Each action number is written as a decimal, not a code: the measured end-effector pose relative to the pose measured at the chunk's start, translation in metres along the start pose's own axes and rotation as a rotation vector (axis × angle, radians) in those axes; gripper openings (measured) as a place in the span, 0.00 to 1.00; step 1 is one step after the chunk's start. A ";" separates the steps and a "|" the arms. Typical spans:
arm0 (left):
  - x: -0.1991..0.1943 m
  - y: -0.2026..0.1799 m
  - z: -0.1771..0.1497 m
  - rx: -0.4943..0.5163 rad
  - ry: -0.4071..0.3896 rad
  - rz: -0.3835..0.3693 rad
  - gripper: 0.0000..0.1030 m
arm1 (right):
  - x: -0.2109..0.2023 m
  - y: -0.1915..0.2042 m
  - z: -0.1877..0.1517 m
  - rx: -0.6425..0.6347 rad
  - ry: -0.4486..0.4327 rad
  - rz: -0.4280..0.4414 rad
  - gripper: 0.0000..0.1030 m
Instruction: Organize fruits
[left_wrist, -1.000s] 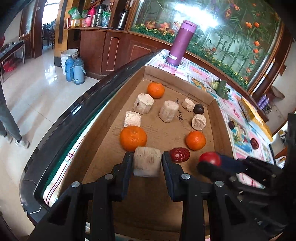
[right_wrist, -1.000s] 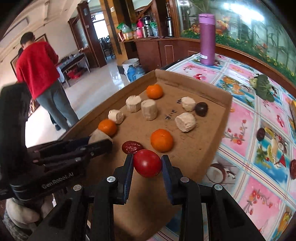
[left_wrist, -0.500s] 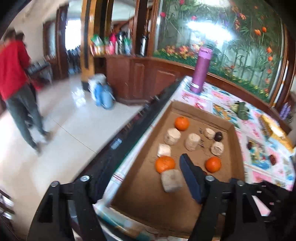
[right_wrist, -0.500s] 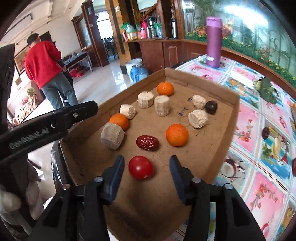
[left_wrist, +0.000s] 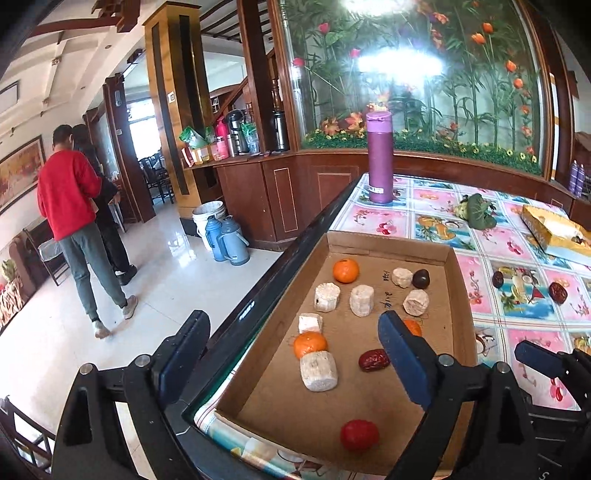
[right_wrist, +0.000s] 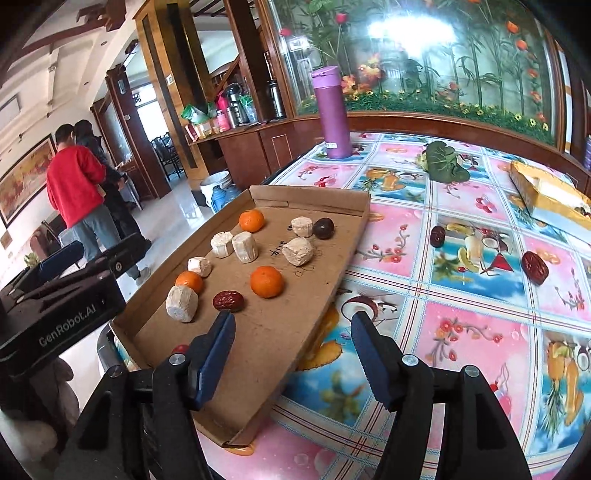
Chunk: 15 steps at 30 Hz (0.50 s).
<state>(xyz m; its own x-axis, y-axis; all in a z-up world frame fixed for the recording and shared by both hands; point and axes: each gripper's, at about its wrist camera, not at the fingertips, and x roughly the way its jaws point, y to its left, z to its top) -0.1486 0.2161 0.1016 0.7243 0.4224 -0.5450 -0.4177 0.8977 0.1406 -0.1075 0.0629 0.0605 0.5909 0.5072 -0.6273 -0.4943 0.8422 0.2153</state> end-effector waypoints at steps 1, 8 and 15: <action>0.001 -0.002 -0.001 0.004 0.009 -0.006 0.89 | 0.000 -0.002 0.000 0.003 0.001 0.000 0.69; 0.010 -0.006 -0.004 -0.002 0.059 -0.038 0.89 | -0.003 -0.003 -0.007 0.000 0.001 -0.001 0.71; 0.018 -0.008 -0.009 -0.013 0.108 -0.064 0.89 | 0.000 -0.003 -0.009 0.012 0.014 0.006 0.72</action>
<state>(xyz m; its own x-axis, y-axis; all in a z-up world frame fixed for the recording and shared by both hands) -0.1371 0.2150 0.0837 0.6869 0.3473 -0.6384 -0.3798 0.9205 0.0921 -0.1119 0.0586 0.0527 0.5791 0.5099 -0.6361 -0.4903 0.8412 0.2280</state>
